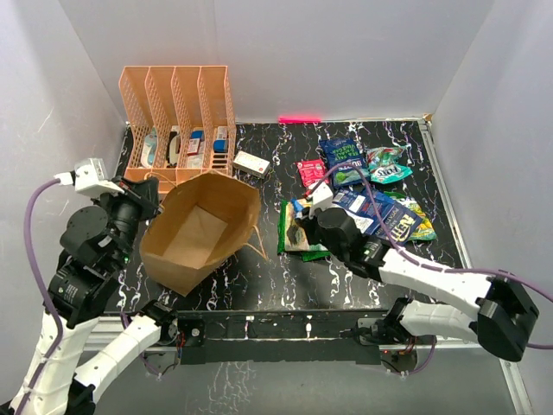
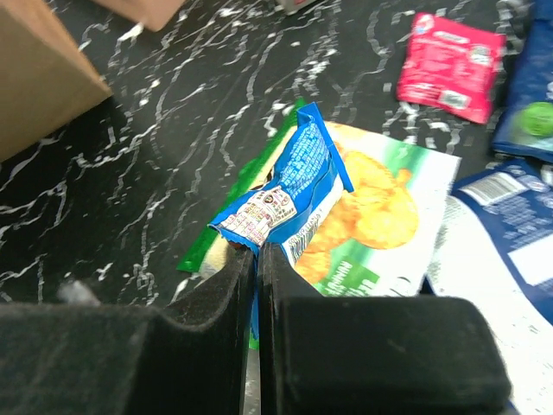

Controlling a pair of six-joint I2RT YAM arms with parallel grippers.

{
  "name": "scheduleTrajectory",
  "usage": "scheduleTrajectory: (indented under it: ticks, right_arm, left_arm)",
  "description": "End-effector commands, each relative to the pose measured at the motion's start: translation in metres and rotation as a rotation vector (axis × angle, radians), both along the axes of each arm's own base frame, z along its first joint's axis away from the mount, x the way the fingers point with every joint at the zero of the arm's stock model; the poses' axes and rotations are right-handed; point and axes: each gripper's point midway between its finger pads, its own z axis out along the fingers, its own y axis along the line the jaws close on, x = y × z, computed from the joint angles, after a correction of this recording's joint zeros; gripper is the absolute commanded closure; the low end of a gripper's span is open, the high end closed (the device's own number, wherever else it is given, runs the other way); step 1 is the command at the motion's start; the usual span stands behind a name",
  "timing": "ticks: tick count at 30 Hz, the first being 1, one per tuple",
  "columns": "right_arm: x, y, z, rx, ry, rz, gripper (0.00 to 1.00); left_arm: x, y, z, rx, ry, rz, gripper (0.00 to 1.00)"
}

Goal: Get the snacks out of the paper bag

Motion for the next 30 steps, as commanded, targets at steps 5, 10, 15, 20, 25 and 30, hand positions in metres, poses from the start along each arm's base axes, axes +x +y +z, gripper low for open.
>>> scheduleTrajectory:
  ticks: [5,10,15,20,25,30]
  right_arm:
    - [0.003,0.072,0.013,0.118,0.034,0.237,0.92]
    - [0.018,0.078,-0.003,0.039,0.030,0.221,0.92]
    - [0.028,0.090,-0.022,-0.042,0.032,0.261,0.92]
    - [0.020,0.110,-0.041,-0.021,0.058,0.373,0.88]
    - [0.012,0.119,-0.065,-0.024,0.135,0.420,0.83]
    - [-0.001,0.118,-0.060,0.028,0.171,0.447,0.61]
  left_arm:
    - [0.003,0.061,-0.047,0.133,0.102,0.340,0.88]
    - [0.001,0.072,-0.060,0.193,0.144,0.395,0.81]
    - [-0.006,0.078,-0.046,0.174,0.113,0.409,0.41]
    - [-0.008,0.065,-0.020,0.161,0.043,0.313,0.03]
    - [-0.009,0.054,0.013,0.161,-0.023,0.237,0.02]
    - [-0.015,0.038,0.055,0.178,-0.136,0.117,0.02]
